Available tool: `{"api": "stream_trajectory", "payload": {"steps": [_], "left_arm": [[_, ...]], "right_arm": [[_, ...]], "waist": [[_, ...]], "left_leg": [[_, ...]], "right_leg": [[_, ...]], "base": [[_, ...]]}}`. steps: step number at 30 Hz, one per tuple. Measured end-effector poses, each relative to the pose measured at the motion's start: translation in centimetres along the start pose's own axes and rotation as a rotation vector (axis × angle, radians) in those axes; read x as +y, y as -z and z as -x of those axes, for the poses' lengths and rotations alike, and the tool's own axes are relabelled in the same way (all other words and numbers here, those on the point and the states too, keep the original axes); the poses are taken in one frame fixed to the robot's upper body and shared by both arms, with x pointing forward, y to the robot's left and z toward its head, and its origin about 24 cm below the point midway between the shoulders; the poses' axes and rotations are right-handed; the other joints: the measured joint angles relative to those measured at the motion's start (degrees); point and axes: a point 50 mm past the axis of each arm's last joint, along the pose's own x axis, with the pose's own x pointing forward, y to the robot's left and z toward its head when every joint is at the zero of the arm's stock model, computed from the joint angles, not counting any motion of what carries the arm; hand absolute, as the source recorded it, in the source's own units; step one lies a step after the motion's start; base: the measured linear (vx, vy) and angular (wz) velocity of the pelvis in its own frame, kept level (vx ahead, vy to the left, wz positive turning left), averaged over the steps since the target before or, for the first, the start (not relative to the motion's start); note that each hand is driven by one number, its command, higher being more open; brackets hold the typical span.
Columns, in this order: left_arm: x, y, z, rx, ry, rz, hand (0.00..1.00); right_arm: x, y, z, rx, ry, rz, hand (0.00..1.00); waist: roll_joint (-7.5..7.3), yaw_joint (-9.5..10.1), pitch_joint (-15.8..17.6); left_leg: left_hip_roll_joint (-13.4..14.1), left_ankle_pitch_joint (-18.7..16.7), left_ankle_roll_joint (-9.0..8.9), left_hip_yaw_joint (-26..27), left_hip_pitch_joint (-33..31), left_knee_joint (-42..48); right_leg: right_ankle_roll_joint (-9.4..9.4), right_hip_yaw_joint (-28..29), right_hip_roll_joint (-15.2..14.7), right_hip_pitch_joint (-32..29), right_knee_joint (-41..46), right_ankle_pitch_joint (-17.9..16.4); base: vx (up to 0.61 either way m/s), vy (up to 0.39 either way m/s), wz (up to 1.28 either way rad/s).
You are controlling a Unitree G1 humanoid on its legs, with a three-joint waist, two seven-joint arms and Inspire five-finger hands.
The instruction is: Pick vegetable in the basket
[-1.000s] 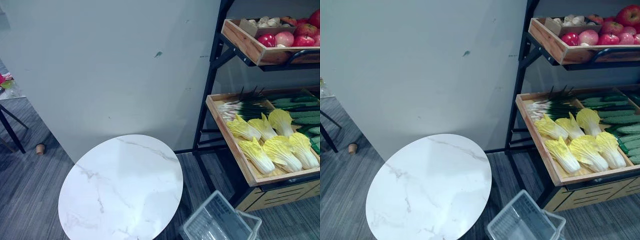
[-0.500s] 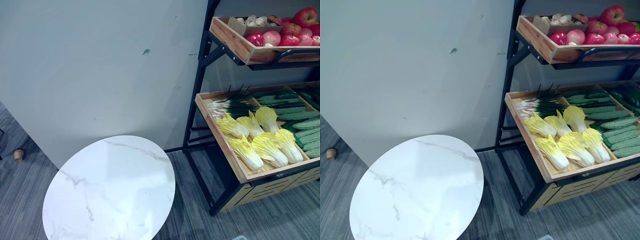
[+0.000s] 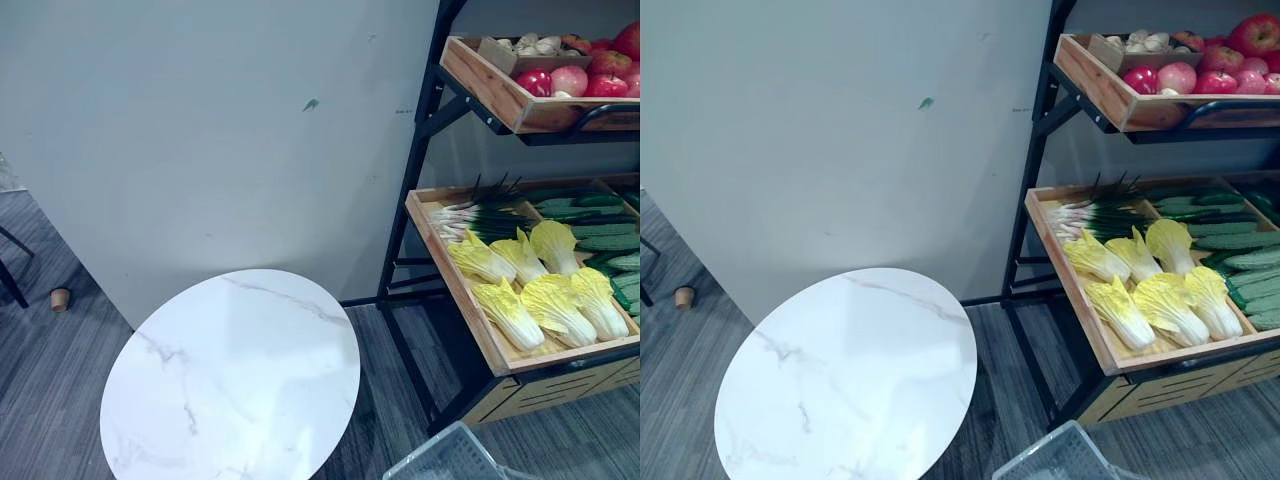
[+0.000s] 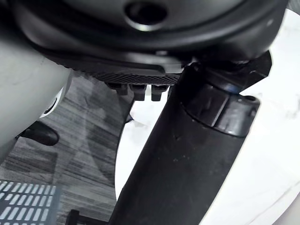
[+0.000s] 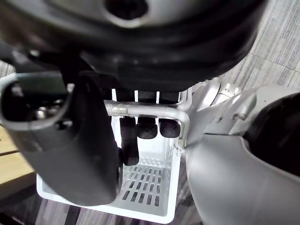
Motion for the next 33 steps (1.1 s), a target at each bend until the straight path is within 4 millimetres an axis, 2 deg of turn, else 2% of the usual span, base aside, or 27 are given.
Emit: {"api": "stream_trajectory", "payload": {"steps": [4, 10, 11, 12, 13, 14, 15, 16, 17, 18, 20, 21, 23, 24, 25, 28, 33], "left_arm": [[-0.2, 0.0, -0.1, 0.002, 0.006, -0.036, 1.0], [-0.5, -0.3, -0.2, 0.0, 0.013, -0.093, 1.0], [-0.4, -0.3, -0.2, -0.003, 0.011, -0.088, 1.0], [0.0, -1.0, -0.1, -0.031, 0.001, -0.065, 1.0], [0.0, -1.5, -0.2, -0.052, 0.0, -0.04, 1.0], [-0.7, -1.5, -0.2, -0.147, -0.003, 0.126, 1.0], [-1.7, -0.6, -0.3, -0.131, 0.013, 0.165, 1.0], [-1.7, -0.5, -0.3, -0.135, 0.012, 0.18, 1.0], [-1.7, -0.8, -0.3, -0.146, 0.016, 0.186, 1.0], [-2.4, -1.9, -0.6, -0.19, 0.034, 0.2, 1.0], [-2.8, -2.7, -0.8, -0.218, 0.023, 0.247, 1.0], [-2.6, -2.6, -0.7, -0.219, 0.007, 0.246, 1.0], [-2.6, -2.5, -0.7, -0.213, 0.0, 0.243, 1.0], [-2.6, -2.3, -0.8, -0.207, -0.002, 0.244, 1.0], [-2.8, -2.1, -0.8, -0.199, 0.002, 0.242, 1.0], [-3.4, -1.7, -0.8, -0.188, 0.014, 0.248, 1.0], [-3.8, -1.9, -1.0, -0.185, 0.038, 0.208, 1.0]], "right_arm": [[0.8, -0.3, -0.1, -0.012, -0.021, 0.025, 0.0], [1.1, -0.5, -0.2, -0.024, -0.041, 0.052, 0.0], [1.2, -0.5, -0.2, -0.027, -0.049, 0.056, 0.0], [1.7, -0.3, -0.2, -0.025, -0.064, 0.058, 0.0], [2.2, -0.2, -0.3, -0.023, -0.075, 0.06, 0.0], [3.2, -2.1, -0.5, -0.039, -0.116, 0.291, 0.0], [3.2, -2.8, -0.5, -0.051, -0.12, 0.348, 0.0], [3.3, -2.8, -0.5, -0.049, -0.125, 0.376, 0.0], [3.5, -2.7, -0.5, -0.047, -0.133, 0.392, 0.0], [4.2, -2.5, -0.5, -0.046, -0.158, 0.433, 0.0], [4.9, -2.1, -0.5, -0.034, -0.182, 0.465, 0.0], [5.5, -1.9, -0.5, -0.03, -0.2, 0.48, 0.0], [6.0, -2.0, -0.4, -0.049, -0.218, 0.495, 0.0], [6.2, -2.2, -0.4, -0.058, -0.227, 0.499, 0.0], [6.2, -1.9, -0.4, -0.052, -0.232, 0.496, 0.0], [5.7, -2.0, -0.4, -0.054, -0.221, 0.482, 0.0], [5.1, -1.6, -0.4, -0.041, -0.205, 0.41, 0.0]], "waist": [[-0.05, 0.1, 0.04], [-0.03, 0.22, 0.07], [-0.21, 0.32, 0.23], [-1.26, 0.48, 0.73], [-2.08, 0.56, 1.36], [-0.98, 5.05, 2.85], [0.68, 5.23, 3.16], [1.28, 5.33, 3.15], [1.14, 5.31, 3.37], [-0.34, 5.13, 4.16], [-1.11, 5.73, 4.83], [-1.39, 5.92, 4.62], [-1.09, 5.73, 4.79], [-0.93, 5.83, 4.85], [-0.37, 5.75, 4.93], [0.68, 5.69, 4.37], [0.65, 5.64, 4.42]], "left_leg": [[-0.17, -0.06, 0.06, -0.49, -0.11, 0.0], [0.35, -0.95, -0.18, 1.89, 0.72, 0.14], [1.06, -1.49, -0.69, 3.06, 1.45, 1.01], [1.76, -3.71, -0.05, 3.27, 0.08, 7.14], [2.43, -5.09, 2.03, 1.7, -1.22, 12.15], [-0.89, -15.79, 3.95, -20.32, -8.45, 30.5], [-1.97, -16.76, 5.06, -22.63, -6.97, 26.79], [-1.28, -17.67, 3.68, -22.48, -4.14, 24.02], [-0.98, -17.65, 3.53, -21.69, -3.51, 22.94], [-1.42, -18.14, 2.92, -20.42, -3.68, 23.11], [-1.46, -18.56, 2.99, -17.68, -3.81, 22.82], [-1.24, -17.91, 3.08, -15.34, -3.31, 21.16], [-1.5, -17.01, 3.2, -13.36, -2.44, 19.25], [-1.44, -16.86, 3.17, -11.65, -1.4, 18.37], [-1.19, -16.75, 2.97, -10.77, -0.54, 17.7], [-0.69, -16.44, 2.44, -9.62, 0.36, 16.5], [0.93, -16.26, 1.77, -8.04, 2.2, 15.51]], "right_leg": [[0.04, -0.38, -0.09, 0.13, -0.02, -0.22], [-0.17, 1.91, 0.66, -0.06, -0.27, -0.33], [-0.5, 3.63, 1.14, -0.36, 0.24, -0.53], [-1.21, 6.0, 1.45, -1.2, 1.66, -1.03], [-1.38, 7.63, 1.59, -1.59, 2.94, -1.08], [-1.21, 23.77, 5.43, -4.87, 7.5, -0.64], [-1.04, 26.69, 7.61, -4.82, 8.28, -0.42], [-0.94, 27.29, 9.3, -5.38, 9.42, -0.53], [-1.23, 26.48, 9.25, -5.87, 9.66, -0.72], [-1.07, 24.19, 8.37, -7.13, 10.59, -0.55], [-0.18, 25.75, 8.65, -8.43, 10.8, 0.27], [-0.4, 25.78, 8.16, -9.46, 10.36, 0.79], [-1.18, 22.66, 6.29, -9.91, 9.01, 1.67], [-0.56, 20.95, 5.46, -9.67, 7.75, 3.16], [0.29, 20.98, 5.54, -8.9, 6.34, 4.43], [0.51, 20.97, 6.37, -8.81, 4.71, 6.01], [-0.43, 20.11, 7.99, -7.85, 2.92, 8.07]], "base": [[0.0, -0.002, 0.05], [0.01, -0.012, -0.2], [0.04, -0.029, -0.71], [0.05, -0.064, -0.92], [0.14, 0.017, -3.63], [0.13, 0.126, -3.96], [0.1, 0.235, -4.2], [0.0, 0.182, -1.42], [-0.02, 0.131, -0.9], [-0.04, 0.09, -0.45], [-0.09, 0.097, -0.71], [-0.07, 0.049, -0.85], [-0.02, 0.031, -0.67], [0.02, 0.038, -0.65], [0.04, 0.025, -0.5], [0.07, -0.013, -0.3], [0.02, -0.039, -0.25]]}}
